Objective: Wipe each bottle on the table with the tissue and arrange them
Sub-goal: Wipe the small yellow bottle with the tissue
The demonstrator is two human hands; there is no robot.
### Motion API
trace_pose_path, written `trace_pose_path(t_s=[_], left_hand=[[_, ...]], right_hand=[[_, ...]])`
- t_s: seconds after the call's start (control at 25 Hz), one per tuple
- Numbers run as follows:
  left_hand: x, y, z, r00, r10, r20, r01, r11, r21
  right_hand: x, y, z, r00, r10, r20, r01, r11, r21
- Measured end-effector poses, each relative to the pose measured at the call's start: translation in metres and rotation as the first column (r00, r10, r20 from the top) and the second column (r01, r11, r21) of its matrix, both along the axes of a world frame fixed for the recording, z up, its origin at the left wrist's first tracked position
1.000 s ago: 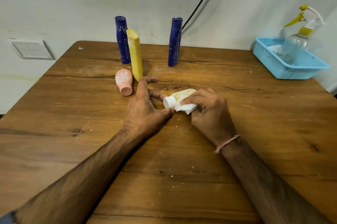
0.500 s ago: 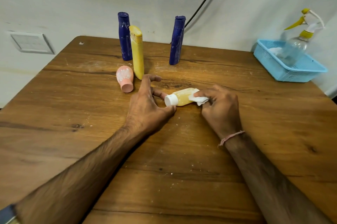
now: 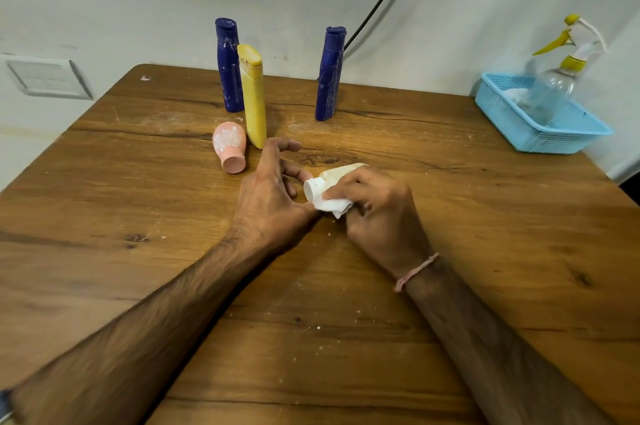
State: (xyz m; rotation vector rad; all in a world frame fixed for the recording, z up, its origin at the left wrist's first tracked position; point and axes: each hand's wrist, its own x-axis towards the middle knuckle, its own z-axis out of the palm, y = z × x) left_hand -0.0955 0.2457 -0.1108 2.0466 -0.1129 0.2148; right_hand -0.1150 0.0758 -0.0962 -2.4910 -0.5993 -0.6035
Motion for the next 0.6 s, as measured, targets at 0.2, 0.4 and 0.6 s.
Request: trace_pose_path(t_s=[0.2,0.4,0.6], left_hand=[[0.002,0.001,0.002,0.999,-0.033,-0.007,0.033,0.999,0.002],[-0.001,-0.001,0.000,0.999,-0.030,0.026,0.031,0.999,-0.043],[0.001,-0.001,0.000,0.999,-0.039,0.025,0.039,0.999,-0.014]], right_hand=[[0.021,-0.029,0.006,0.940,-0.334,-0.072,0.340,0.935,0.100],[0.011,-0.001,0.002,0.999,-0.035,0.026,0.035,0.999,0.000],[0.021,-0.010,0.005,0.967,-0.256,-0.001,0.256,0.966,0.043]])
